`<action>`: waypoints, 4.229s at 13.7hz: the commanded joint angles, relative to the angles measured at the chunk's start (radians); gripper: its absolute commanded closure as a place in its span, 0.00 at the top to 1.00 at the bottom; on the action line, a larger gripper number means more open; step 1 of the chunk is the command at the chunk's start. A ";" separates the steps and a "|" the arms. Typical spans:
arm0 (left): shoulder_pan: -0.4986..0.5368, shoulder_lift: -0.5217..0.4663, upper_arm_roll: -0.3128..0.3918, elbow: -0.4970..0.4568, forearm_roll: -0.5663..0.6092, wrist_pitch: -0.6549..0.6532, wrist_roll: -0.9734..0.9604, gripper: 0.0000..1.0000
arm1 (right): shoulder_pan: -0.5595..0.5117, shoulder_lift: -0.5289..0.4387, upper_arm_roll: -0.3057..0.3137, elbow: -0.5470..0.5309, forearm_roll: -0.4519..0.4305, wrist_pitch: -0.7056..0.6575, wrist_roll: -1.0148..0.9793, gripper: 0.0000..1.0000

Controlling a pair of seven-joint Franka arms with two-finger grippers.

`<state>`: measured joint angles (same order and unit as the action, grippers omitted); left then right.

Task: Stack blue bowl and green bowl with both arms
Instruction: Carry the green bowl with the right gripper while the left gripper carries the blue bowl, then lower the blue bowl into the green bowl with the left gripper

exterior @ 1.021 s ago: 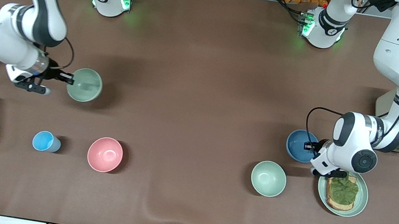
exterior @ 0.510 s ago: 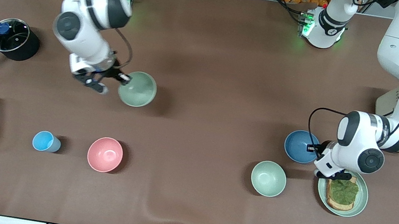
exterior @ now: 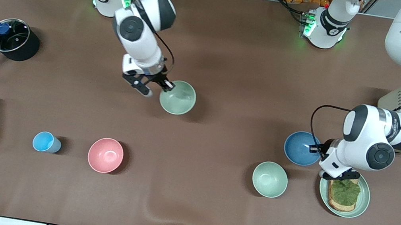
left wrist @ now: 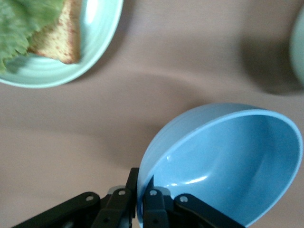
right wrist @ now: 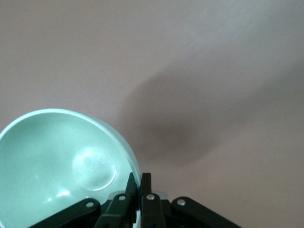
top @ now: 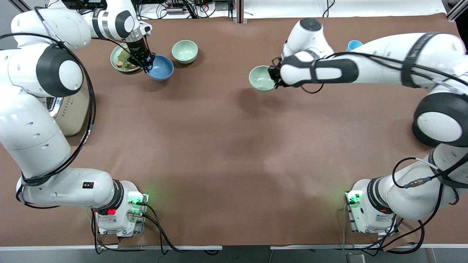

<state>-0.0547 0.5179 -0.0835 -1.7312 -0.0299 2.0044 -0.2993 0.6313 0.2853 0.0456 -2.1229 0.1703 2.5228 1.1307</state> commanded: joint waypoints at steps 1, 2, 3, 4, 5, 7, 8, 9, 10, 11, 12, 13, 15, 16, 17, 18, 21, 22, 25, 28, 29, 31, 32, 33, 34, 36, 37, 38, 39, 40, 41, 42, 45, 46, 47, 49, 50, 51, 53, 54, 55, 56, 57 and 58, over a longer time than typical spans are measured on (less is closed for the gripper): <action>0.007 -0.149 -0.016 -0.106 -0.121 -0.016 -0.021 0.00 | 0.074 0.098 -0.018 0.064 -0.011 0.065 0.111 0.00; 0.007 -0.197 -0.016 -0.141 -0.157 -0.015 -0.023 0.00 | 0.085 0.109 -0.018 0.067 -0.015 0.068 0.121 0.00; 0.006 -0.234 -0.016 -0.177 -0.189 -0.007 -0.021 0.00 | 0.096 0.121 -0.021 0.066 -0.017 0.071 0.124 0.00; -0.002 -0.249 -0.016 -0.200 -0.209 -0.001 -0.021 0.00 | 0.099 0.129 -0.021 0.066 -0.018 0.082 0.124 0.00; -0.007 -0.251 -0.022 -0.209 -0.212 0.005 -0.023 0.00 | 0.103 0.141 -0.021 0.066 -0.018 0.103 0.139 0.00; -0.005 -0.246 -0.067 -0.214 -0.213 0.004 -0.040 0.00 | 0.114 0.164 -0.024 0.063 -0.020 0.134 0.156 0.00; -0.007 -0.248 -0.078 -0.218 -0.213 0.004 -0.058 0.00 | 0.116 0.166 -0.030 0.058 -0.025 0.134 0.156 0.11; -0.005 -0.245 -0.099 -0.215 -0.213 0.004 -0.078 0.00 | 0.113 0.166 -0.032 0.055 -0.038 0.134 0.156 0.43; -0.005 -0.240 -0.105 -0.208 -0.213 0.004 -0.098 0.00 | 0.108 0.167 -0.032 0.057 -0.040 0.134 0.156 0.79; -0.008 -0.239 -0.107 -0.205 -0.214 0.004 -0.115 0.00 | 0.101 0.167 -0.032 0.058 -0.040 0.130 0.153 1.00; -0.007 -0.239 -0.117 -0.205 -0.214 0.005 -0.121 0.00 | 0.099 0.166 -0.032 0.063 -0.040 0.120 0.152 1.00; -0.007 -0.239 -0.127 -0.205 -0.225 0.005 -0.129 0.00 | 0.085 0.160 -0.032 0.069 -0.038 0.113 0.149 1.00; -0.023 -0.237 -0.133 -0.205 -0.232 0.007 -0.152 0.00 | 0.036 0.150 -0.029 0.127 -0.025 -0.012 0.149 1.00; -0.037 -0.231 -0.137 -0.203 -0.234 0.007 -0.167 0.00 | 0.019 0.150 -0.029 0.182 -0.020 -0.129 0.147 1.00; -0.053 -0.222 -0.139 -0.199 -0.234 0.007 -0.185 0.00 | -0.010 0.155 -0.029 0.237 -0.008 -0.228 0.147 1.00; -0.077 -0.217 -0.139 -0.189 -0.237 0.007 -0.211 0.00 | -0.037 0.159 -0.027 0.283 0.024 -0.308 0.144 1.00; -0.146 -0.196 -0.139 -0.163 -0.291 0.010 -0.270 0.00 | -0.093 0.175 -0.029 0.308 0.174 -0.364 0.144 1.00; -0.166 -0.173 -0.139 -0.142 -0.304 0.011 -0.282 0.00 | -0.097 0.187 -0.029 0.308 0.214 -0.363 0.144 1.00; -0.264 -0.086 -0.137 -0.082 -0.312 0.034 -0.368 0.00 | -0.119 0.273 -0.030 0.307 0.401 -0.322 0.144 1.00; -0.341 -0.050 -0.137 -0.079 -0.312 0.128 -0.440 0.00 | -0.120 0.333 -0.027 0.296 0.472 -0.254 0.141 1.00; -0.352 -0.049 -0.137 -0.077 -0.314 0.149 -0.455 0.00 | -0.123 0.339 -0.027 0.296 0.510 -0.253 0.136 1.00; -0.382 -0.039 -0.139 -0.077 -0.315 0.203 -0.486 0.00 | -0.139 0.341 -0.029 0.296 0.584 -0.252 0.110 1.00; -0.398 -0.033 -0.139 -0.077 -0.317 0.229 -0.495 0.00 | -0.149 0.341 -0.027 0.296 0.630 -0.256 0.091 1.00; -0.415 -0.027 -0.139 -0.077 -0.318 0.249 -0.500 0.00 | -0.156 0.341 -0.029 0.296 0.668 -0.257 0.061 1.00; -0.421 -0.026 -0.139 -0.077 -0.330 0.264 -0.503 0.00 | -0.156 0.342 -0.029 0.294 0.690 -0.256 0.037 1.00; -0.436 -0.015 -0.139 -0.067 -0.341 0.289 -0.505 0.00 | -0.156 0.350 -0.029 0.294 0.701 -0.256 0.030 1.00; -0.445 0.000 -0.137 -0.053 -0.344 0.292 -0.506 0.00 | -0.156 0.351 -0.029 0.294 0.701 -0.256 0.029 1.00; -0.452 0.017 -0.139 -0.035 -0.344 0.293 -0.511 0.00 | -0.154 0.351 -0.029 0.293 0.701 -0.256 0.027 1.00; -0.456 0.034 -0.137 -0.018 -0.344 0.295 -0.518 0.00 | -0.151 0.351 -0.030 0.293 0.701 -0.254 0.024 1.00; -0.464 0.048 -0.137 -0.001 -0.343 0.295 -0.529 0.00 | -0.157 0.353 -0.029 0.293 0.701 -0.254 0.020 1.00; -0.465 0.062 -0.137 0.013 -0.343 0.295 -0.534 0.00 | -0.157 0.356 -0.029 0.293 0.701 -0.256 0.012 1.00; -0.465 0.068 -0.137 0.019 -0.341 0.295 -0.535 0.00 | -0.159 0.356 -0.029 0.294 0.701 -0.256 0.011 1.00; -0.468 0.088 -0.137 0.021 -0.343 0.298 -0.535 0.00 | -0.159 0.359 -0.029 0.294 0.701 -0.254 0.009 1.00; -0.479 0.096 -0.137 0.030 -0.341 0.301 -0.535 0.00 | -0.159 0.359 -0.029 0.294 0.701 -0.254 0.009 1.00; -0.488 0.108 -0.137 0.044 -0.341 0.301 -0.535 0.00 | -0.157 0.359 -0.030 0.293 0.701 -0.254 0.009 1.00; -0.488 0.114 -0.137 0.053 -0.341 0.301 -0.535 0.00 | -0.157 0.360 -0.029 0.294 0.701 -0.251 0.009 1.00; -0.490 0.116 -0.137 0.055 -0.341 0.301 -0.535 0.00 | -0.156 0.360 -0.029 0.293 0.701 -0.251 0.009 1.00; -0.491 0.117 -0.137 0.055 -0.341 0.301 -0.535 0.00 | -0.156 0.360 -0.029 0.293 0.701 -0.249 0.009 1.00; -0.496 0.125 -0.137 0.055 -0.341 0.301 -0.535 0.00 | -0.156 0.360 -0.029 0.293 0.701 -0.249 0.009 1.00; -0.499 0.126 -0.137 0.055 -0.341 0.301 -0.535 0.00 | -0.156 0.360 -0.029 0.293 0.701 -0.249 0.009 1.00; -0.502 0.128 -0.137 0.055 -0.341 0.301 -0.535 0.00 | -0.156 0.360 -0.030 0.293 0.701 -0.249 0.009 1.00; -0.502 0.128 -0.137 0.055 -0.341 0.301 -0.535 0.00 | -0.156 0.360 -0.029 0.293 0.701 -0.249 0.009 1.00; -0.501 0.128 -0.137 0.055 -0.341 0.301 -0.534 0.11 | -0.156 0.360 -0.030 0.293 0.701 -0.249 0.009 1.00; -0.501 0.128 -0.137 0.056 -0.334 0.301 -0.534 0.71 | -0.156 0.360 -0.030 0.293 0.701 -0.249 0.009 1.00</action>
<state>-0.5436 0.6359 -0.2291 -1.6977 -0.3499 2.3008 -0.8224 0.4887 0.6408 0.0060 -1.8295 0.8433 2.2706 1.1656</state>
